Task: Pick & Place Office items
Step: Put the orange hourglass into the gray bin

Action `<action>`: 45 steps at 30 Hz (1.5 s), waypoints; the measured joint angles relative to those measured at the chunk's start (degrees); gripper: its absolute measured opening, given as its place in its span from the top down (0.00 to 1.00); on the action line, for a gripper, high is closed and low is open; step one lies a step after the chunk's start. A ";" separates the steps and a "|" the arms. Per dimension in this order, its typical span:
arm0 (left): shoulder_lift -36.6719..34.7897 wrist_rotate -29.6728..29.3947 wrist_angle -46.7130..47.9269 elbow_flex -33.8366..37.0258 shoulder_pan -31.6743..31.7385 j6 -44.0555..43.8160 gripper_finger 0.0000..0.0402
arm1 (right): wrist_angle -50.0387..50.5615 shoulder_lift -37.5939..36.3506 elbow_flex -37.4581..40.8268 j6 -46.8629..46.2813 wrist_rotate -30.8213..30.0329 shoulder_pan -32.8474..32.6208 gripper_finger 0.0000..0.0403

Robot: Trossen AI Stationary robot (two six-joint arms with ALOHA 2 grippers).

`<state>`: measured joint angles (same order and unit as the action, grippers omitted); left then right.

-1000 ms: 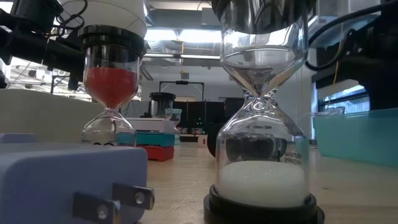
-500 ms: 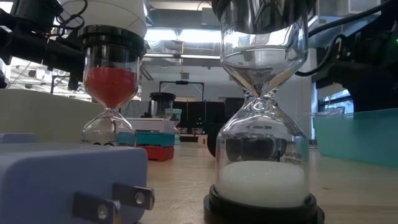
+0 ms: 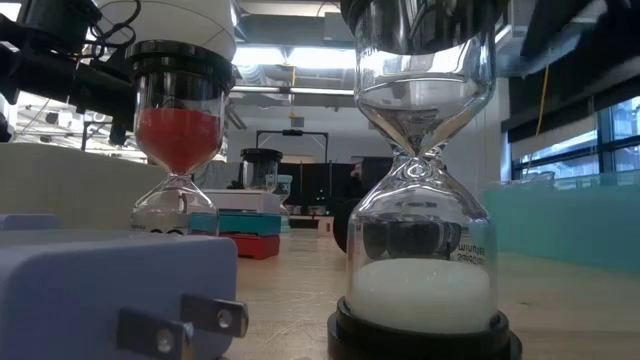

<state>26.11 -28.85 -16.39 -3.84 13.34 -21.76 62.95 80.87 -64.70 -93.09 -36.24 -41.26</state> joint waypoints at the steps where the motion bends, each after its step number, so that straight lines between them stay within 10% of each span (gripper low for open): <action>1: 0.01 0.00 0.01 0.00 -0.01 0.00 0.64 | 0.52 -1.54 -0.22 0.40 -1.85 -0.48 0.03; 15: 0.01 0.01 0.03 0.00 -0.02 0.00 0.64 | -7.88 -28.17 4.40 17.47 -25.76 -21.18 0.03; 31: -0.01 0.01 0.04 -0.01 -0.02 0.00 0.64 | -45.78 -38.56 20.02 47.21 -25.51 -27.97 0.01; 45: 0.01 0.00 0.03 0.00 -0.02 0.00 0.64 | -80.53 -56.26 48.55 69.83 -12.18 -21.62 0.01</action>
<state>26.13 -28.85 -16.36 -3.84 13.32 -21.76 -17.58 24.61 -16.15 -23.26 -48.41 -62.88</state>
